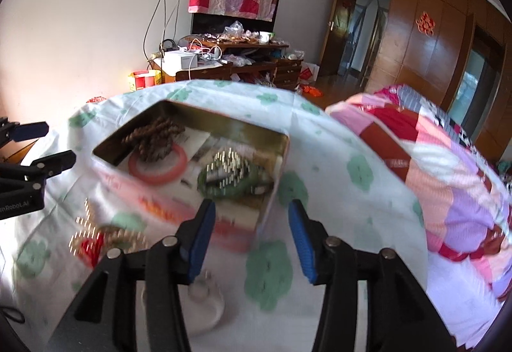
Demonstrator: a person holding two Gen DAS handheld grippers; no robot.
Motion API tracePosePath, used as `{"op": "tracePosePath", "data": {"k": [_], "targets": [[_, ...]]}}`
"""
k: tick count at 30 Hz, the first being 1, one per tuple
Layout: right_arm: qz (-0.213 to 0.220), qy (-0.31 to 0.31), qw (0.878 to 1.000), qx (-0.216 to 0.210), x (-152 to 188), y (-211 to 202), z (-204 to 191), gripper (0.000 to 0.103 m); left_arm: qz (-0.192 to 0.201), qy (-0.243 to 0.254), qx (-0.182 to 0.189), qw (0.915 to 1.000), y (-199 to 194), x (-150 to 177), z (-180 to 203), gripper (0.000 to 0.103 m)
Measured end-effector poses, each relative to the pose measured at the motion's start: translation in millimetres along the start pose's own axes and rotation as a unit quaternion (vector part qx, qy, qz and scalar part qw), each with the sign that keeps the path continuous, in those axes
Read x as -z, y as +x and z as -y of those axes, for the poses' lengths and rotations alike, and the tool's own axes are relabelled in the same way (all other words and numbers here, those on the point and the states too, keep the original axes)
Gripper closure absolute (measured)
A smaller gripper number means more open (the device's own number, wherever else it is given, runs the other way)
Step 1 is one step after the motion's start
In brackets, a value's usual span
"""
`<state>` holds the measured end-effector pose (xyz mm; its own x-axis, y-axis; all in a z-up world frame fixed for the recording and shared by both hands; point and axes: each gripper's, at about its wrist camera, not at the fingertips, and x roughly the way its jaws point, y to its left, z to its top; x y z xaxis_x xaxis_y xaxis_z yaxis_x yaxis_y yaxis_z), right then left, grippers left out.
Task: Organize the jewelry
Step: 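Withdraw both tools from the tin back over the remaining jewelry, then grasp the red-tasseled bead strand with the left tool and lift it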
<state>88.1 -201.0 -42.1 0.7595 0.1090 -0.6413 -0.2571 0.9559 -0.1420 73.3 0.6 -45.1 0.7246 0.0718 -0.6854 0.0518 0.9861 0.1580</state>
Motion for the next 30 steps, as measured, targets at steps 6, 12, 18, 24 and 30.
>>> {"op": "tracePosePath", "data": {"k": [6,12,18,24,30], "targets": [[-0.03,0.019,0.999,-0.013,34.6,-4.0,-3.3,0.053,-0.012,0.018,0.006,0.9997,-4.9,29.9,13.6,0.031],[-0.035,0.02,0.999,-0.036,42.4,-4.7,-13.8,0.034,-0.026,0.004,0.0,0.9996,0.5,40.3,7.9,0.031],[-0.042,0.007,0.997,-0.06,47.5,-0.2,-28.2,0.015,-0.031,-0.018,0.002,0.9993,4.1,40.8,-1.8,0.031],[-0.069,0.005,0.995,-0.068,47.6,12.4,-32.7,0.015,-0.03,-0.017,0.007,0.9994,2.5,41.7,0.1,0.031],[-0.09,0.002,0.992,-0.086,49.7,18.1,-34.5,0.03,-0.027,-0.015,0.013,0.9994,-0.4,41.7,2.4,0.031]]}}
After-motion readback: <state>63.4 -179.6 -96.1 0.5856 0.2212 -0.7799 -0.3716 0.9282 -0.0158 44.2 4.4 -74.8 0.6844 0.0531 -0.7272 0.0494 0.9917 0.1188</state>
